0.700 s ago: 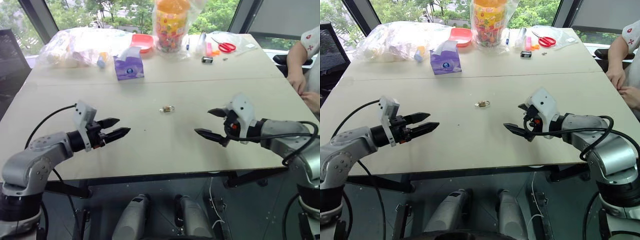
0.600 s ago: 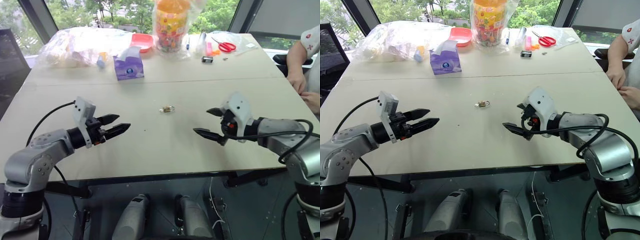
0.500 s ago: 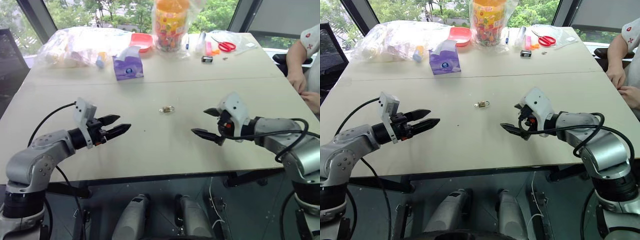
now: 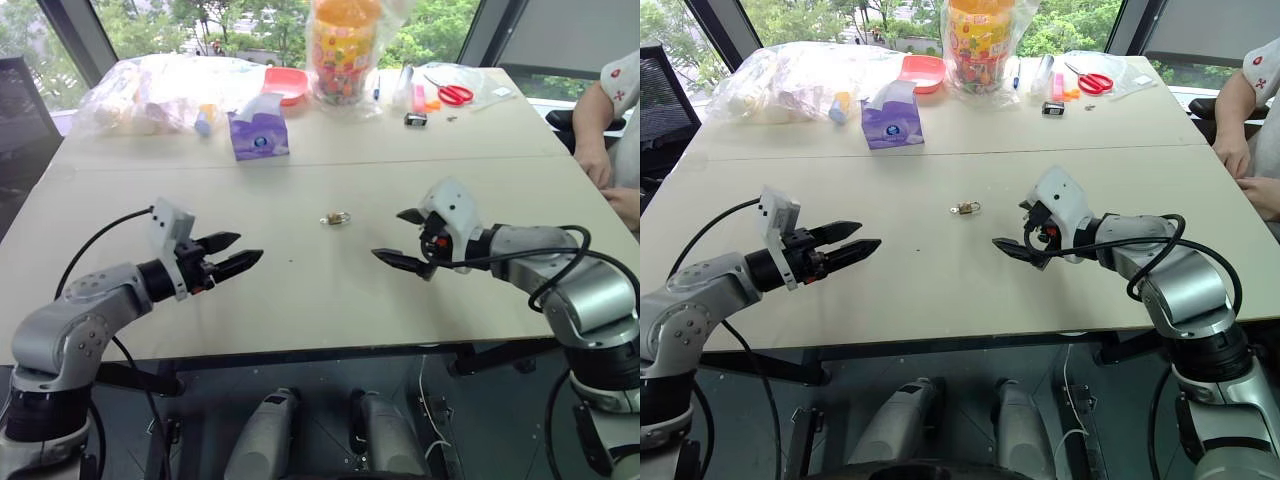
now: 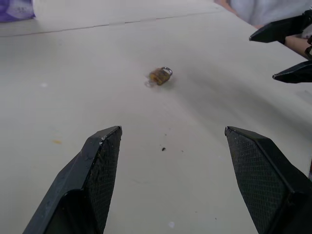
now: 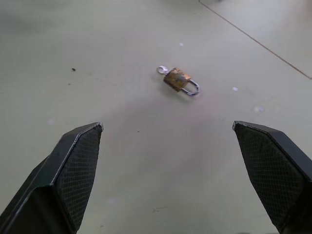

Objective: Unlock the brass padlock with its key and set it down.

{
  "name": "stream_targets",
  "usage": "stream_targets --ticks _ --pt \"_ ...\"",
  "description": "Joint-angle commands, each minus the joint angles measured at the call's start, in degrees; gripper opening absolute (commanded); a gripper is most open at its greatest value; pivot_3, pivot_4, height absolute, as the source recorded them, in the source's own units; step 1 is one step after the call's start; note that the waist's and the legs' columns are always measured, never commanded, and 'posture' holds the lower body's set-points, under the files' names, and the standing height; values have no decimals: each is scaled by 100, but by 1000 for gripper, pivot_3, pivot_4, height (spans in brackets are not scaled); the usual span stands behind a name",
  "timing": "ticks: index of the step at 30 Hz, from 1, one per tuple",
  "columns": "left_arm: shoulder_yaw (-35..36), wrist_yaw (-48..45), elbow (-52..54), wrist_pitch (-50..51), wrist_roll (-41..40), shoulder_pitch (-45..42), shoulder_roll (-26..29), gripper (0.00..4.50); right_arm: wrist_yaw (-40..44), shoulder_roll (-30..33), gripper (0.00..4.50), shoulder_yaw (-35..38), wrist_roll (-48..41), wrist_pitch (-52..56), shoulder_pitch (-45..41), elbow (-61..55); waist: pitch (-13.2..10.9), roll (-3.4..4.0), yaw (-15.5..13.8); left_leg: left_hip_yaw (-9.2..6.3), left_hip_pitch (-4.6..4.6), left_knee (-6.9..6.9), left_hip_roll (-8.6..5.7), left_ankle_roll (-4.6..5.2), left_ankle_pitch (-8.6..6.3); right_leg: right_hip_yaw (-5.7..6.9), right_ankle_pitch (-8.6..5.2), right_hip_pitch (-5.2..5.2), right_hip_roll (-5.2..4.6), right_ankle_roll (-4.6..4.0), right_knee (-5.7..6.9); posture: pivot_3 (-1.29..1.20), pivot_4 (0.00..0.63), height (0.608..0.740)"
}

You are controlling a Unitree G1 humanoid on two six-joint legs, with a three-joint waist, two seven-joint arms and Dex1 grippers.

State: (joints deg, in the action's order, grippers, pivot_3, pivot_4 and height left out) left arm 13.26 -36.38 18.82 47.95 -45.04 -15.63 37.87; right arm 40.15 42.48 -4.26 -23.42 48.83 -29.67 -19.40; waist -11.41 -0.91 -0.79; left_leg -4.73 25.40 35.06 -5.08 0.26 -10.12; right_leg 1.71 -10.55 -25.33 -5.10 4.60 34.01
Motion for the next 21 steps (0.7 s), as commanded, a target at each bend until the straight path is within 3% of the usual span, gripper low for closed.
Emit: stream_targets --ticks 1,7,9,11,14,21 --pt "232 12 -207 -55 -114 -415 16 3529 -37 -161 4500 111 95 -267 -298 266 0 -1 5 -1 0 1 0 0 0 1 0 1 2 1 0 0 150 740" --pt "-538 -1456 -846 -526 602 -826 1071 3529 561 -603 4500 -744 747 -1162 -1768 1851 -2 3 126 11 -6 5 3 10 7 -3 2 -5 9 -2 15 0 150 740" --pt "-779 -1922 -1136 -737 773 -999 1239 3529 748 -1080 4500 -1116 1162 -1757 -2459 3308 -2 4 169 11 -9 0 4 8 9 -1 4 -4 14 -6 14 0 150 740" --pt "-768 -2038 -1342 -855 822 -1123 1193 3529 1011 -1674 4500 -1499 1551 -2246 -3103 4985 0 2 216 11 -16 -2 4 8 9 -1 5 2 16 -6 13 0 150 740" --pt "-658 -1885 -1328 -943 883 -1011 1007 3529 1319 -2168 4500 -1709 1991 -2942 -3664 6572 0 1 183 5 -15 -6 3 6 13 -2 5 0 32 -1 14 0 150 740" --pt "-273 -1245 -533 -865 766 -214 602 3529 1375 -2846 4500 -1544 2537 -4006 -4446 8861 -3 5 197 6 -6 -28 -7 -24 25 -18 17 -22 29 19 20 0 150 740"
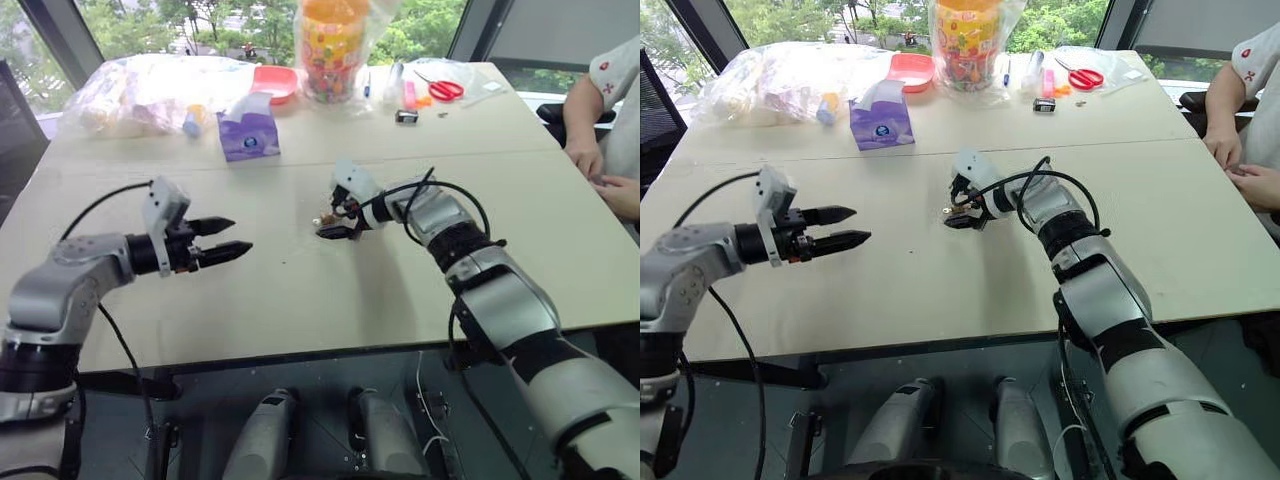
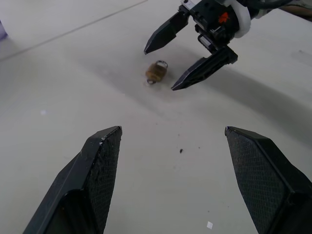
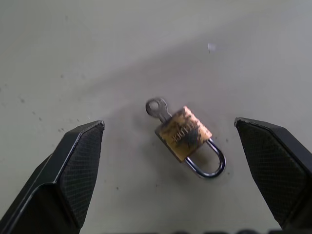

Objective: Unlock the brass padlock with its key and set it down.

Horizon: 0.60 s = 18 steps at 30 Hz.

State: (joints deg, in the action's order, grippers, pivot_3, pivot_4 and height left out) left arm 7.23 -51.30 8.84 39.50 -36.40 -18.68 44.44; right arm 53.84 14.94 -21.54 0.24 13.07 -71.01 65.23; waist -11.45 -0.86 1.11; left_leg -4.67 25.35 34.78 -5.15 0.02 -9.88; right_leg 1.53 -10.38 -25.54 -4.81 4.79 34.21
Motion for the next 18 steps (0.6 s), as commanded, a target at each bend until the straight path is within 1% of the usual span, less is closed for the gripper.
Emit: stream_targets --ticks 1,5,7,9,14,16,18 --pt "403 346 588 4 -116 193 -93 3529 -58 -136 4500 184 269 -521 -350 575 0 0 6 -4 -3 -2 3 4 -4 1 0 -1 4 0 4 0 150 740" --pt "623 641 933 53 -140 485 -140 3529 -144 -267 4500 237 548 -694 -395 962 0 0 14 -10 -30 -26 10 -29 4 0 2 3 14 -7 21 0 150 740" --pt "782 736 1068 95 -187 663 -134 3529 -48 -375 4500 318 602 -795 -388 1029 0 0 16 -8 -65 -54 10 -45 16 -4 -2 20 14 -31 22 0 150 740" --pt "866 822 1168 130 -198 780 -136 3529 -65 -467 4500 347 712 -948 -363 1068 1 0 30 -8 -97 -63 15 -47 17 -4 -6 42 19 -36 27 0 150 740" --pt "893 967 1272 176 -219 841 -159 3529 -219 -633 4500 474 919 -1156 -332 1142 1 0 123 -9 -101 -64 18 -43 26 -4 -6 38 23 -35 44 0 150 740" --pt "902 1024 1322 184 -219 876 -153 3529 -125 -727 4500 509 982 -1155 -327 1167 1 -1 147 -8 -102 -64 18 -44 28 -5 -6 35 22 -35 51 0 150 740" --pt "922 1073 1389 179 -210 944 -134 3568 -37 -799 3905 515 1061 -1151 -307 1182 1 -1 166 -4 -103 -64 18 -44 28 -12 -6 26 22 -35 67 0 150 740"
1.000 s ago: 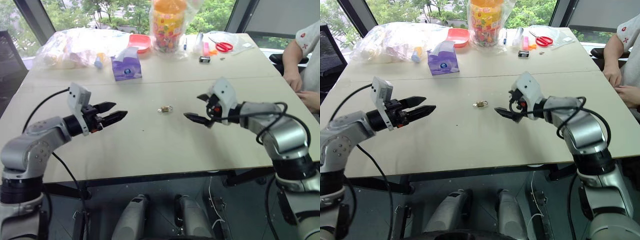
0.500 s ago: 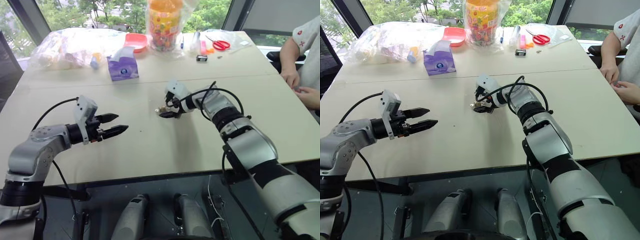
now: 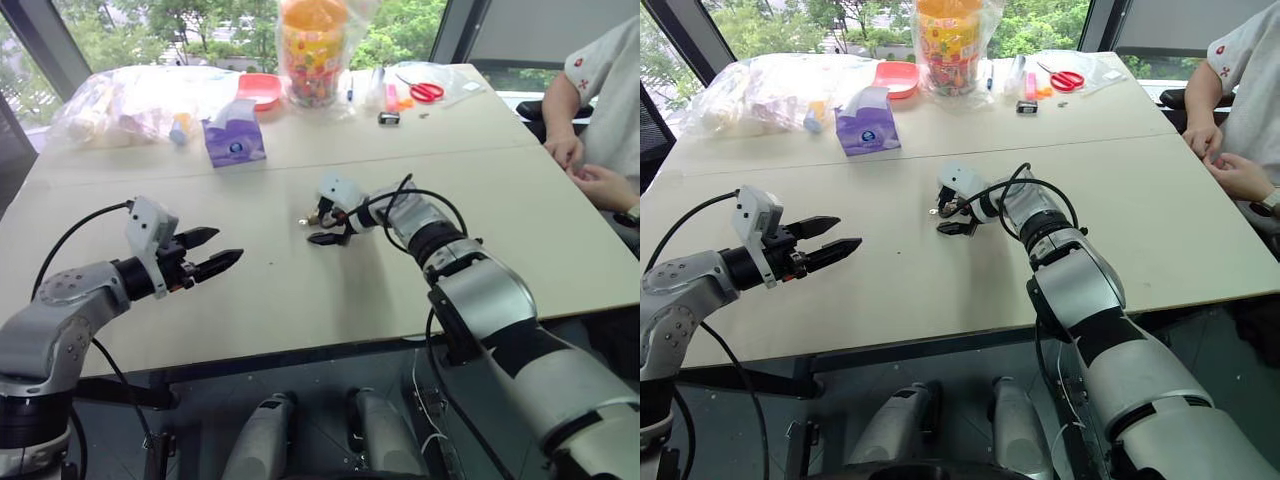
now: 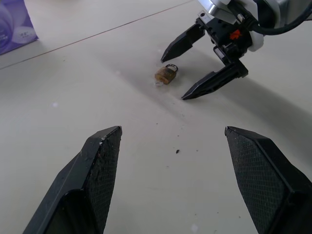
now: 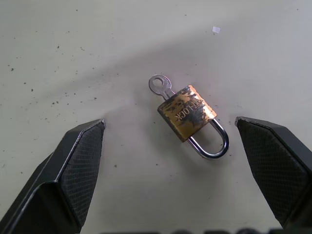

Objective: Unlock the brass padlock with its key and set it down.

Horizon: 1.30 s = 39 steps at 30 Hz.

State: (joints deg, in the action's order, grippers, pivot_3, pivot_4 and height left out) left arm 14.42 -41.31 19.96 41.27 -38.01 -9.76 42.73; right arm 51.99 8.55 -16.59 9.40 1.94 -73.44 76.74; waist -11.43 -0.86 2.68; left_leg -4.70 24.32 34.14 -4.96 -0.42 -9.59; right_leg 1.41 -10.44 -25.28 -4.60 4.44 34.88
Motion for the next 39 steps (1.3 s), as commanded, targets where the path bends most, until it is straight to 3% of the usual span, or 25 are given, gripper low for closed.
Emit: stream_targets --ticks 1,6,17,20,24,38,39 --pt "208 89 297 0 -53 73 43 3568 165 -175 3532 36 180 -36 -58 34 0 0 11 2 -3 0 0 0 0 -3 -1 -4 0 1 11 0 150 740" --pt "199 142 325 -19 -20 190 32 3568 518 -217 1052 172 190 137 25 -3 0 0 6 1 -16 -1 6 -8 5 -3 -12 0 6 -17 26 0 150 740" --pt "-163 106 -4 -178 241 -158 -75 3568 528 -264 1052 535 92 397 22 -39 0 -1 -7 0 -22 -1 6 -13 9 -3 -12 5 6 -17 28 0 150 740" --pt "-191 86 -64 -222 300 -155 -83 3568 584 -234 1847 551 140 385 80 -55 0 -1 -9 0 -22 -1 6 -13 9 -3 -12 5 6 -17 28 0 150 740" --pt "-208 64 -103 -238 332 -144 -94 3568 566 -242 3865 635 128 366 94 -71 1 -1 -9 0 -24 0 6 -14 9 -3 -11 8 6 -17 28 0 150 740" --pt "-180 79 -17 -280 534 64 -53 3568 248 -632 3865 1159 -105 623 43 -54 0 0 -5 0 -25 -7 6 -18 12 -3 -12 5 6 -18 28 0 150 740" --pt "-168 79 -2 -281 544 90 -52 3568 202 -659 3635 1158 -80 619 63 -50 0 0 -6 -1 -25 -7 6 -18 12 -3 -12 4 6 -18 29 0 150 740"
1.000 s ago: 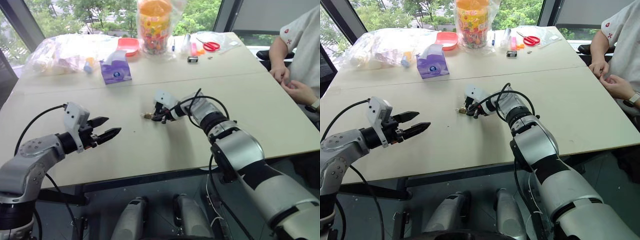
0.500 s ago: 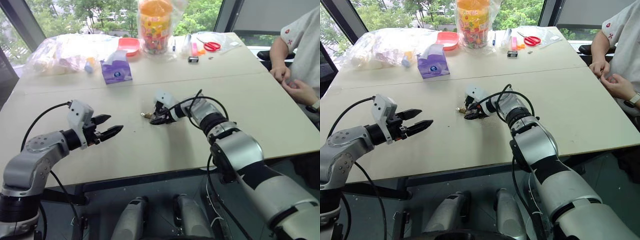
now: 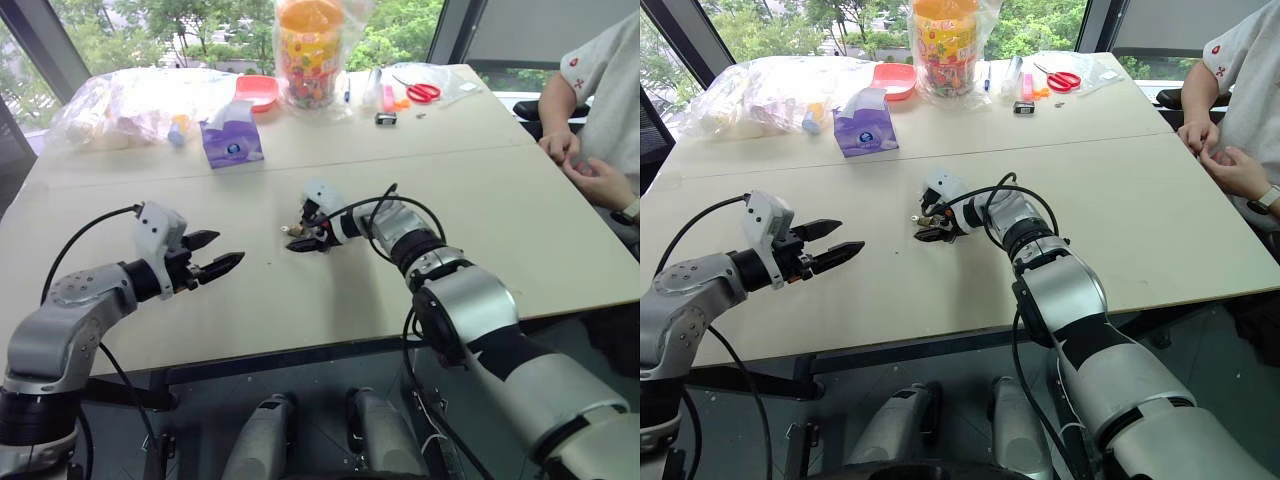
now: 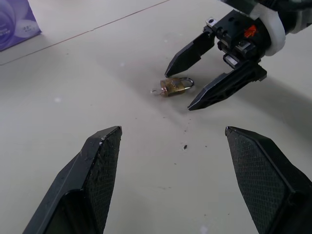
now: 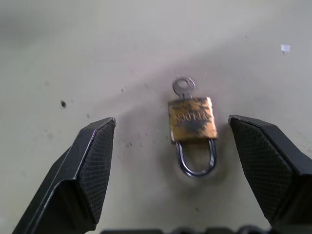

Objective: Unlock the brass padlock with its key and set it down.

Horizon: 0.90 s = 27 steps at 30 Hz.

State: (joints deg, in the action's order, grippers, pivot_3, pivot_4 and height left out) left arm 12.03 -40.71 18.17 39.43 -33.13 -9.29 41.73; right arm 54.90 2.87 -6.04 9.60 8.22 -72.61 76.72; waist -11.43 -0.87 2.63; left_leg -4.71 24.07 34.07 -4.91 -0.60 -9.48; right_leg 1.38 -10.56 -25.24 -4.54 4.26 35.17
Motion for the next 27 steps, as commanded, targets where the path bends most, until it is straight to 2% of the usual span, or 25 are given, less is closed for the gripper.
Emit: stream_targets --ticks 1,4,5,6,7,11,13,17,22,27 --pt "78 23 187 -99 64 56 48 3568 -137 -109 3347 105 -79 -12 -3 -44 0 0 -1 0 0 -1 0 0 0 0 0 0 0 0 0 0 150 740" --pt "88 30 195 -103 72 65 47 3568 -195 -128 2002 95 -35 -21 25 -41 0 0 -13 -1 0 0 -1 -1 0 0 0 1 -1 0 -1 0 150 740" --pt "88 37 201 -97 68 59 45 3568 -195 -125 1304 71 -8 -46 37 -46 0 0 -11 -1 0 0 -2 -1 0 0 0 2 -2 0 -1 0 150 740" --pt "88 40 201 -91 64 48 44 3568 -203 -120 862 47 21 -82 47 -54 0 0 -8 -1 0 0 -2 -1 0 0 0 2 -2 0 -1 0 150 740" --pt "88 41 201 -88 61 40 44 3568 -209 -116 723 33 40 -108 52 -59 0 0 -6 -1 0 0 -2 -1 0 0 0 1 -2 0 -1 0 150 740" --pt "100 -6 -37 -69 -73 -251 -53 3568 -479 86 730 -396 478 -934 18 -260 0 0 -15 -2 0 0 -1 -1 0 1 0 1 -1 0 -1 0 150 740" --pt "274 10 -365 108 -452 -685 -274 3568 -729 309 730 -593 663 -1737 -59 -718 -1 1 -41 -4 0 2 -3 -7 -3 3 0 5 -1 0 -1 0 150 740" --pt "463 -63 -1034 491 -1036 -1608 -529 3568 -818 891 730 -810 730 -2784 440 -2712 0 -3 -32 -12 19 13 -8 -6 6 11 5 -4 -5 24 0 0 150 740" --pt "304 -393 -1953 567 -1207 -2735 -730 3568 -886 1419 730 -754 648 -2474 1586 -5842 2 -7 -21 -17 18 4 -7 -5 4 11 5 -8 -5 31 7 0 150 740" --pt "90 -848 -2672 455 -1084 -3488 -837 3568 -1193 1637 730 -802 917 -2185 1831 -6629 3 -7 -14 -7 19 7 -6 -8 8 5 6 -11 -6 30 6 0 150 740"
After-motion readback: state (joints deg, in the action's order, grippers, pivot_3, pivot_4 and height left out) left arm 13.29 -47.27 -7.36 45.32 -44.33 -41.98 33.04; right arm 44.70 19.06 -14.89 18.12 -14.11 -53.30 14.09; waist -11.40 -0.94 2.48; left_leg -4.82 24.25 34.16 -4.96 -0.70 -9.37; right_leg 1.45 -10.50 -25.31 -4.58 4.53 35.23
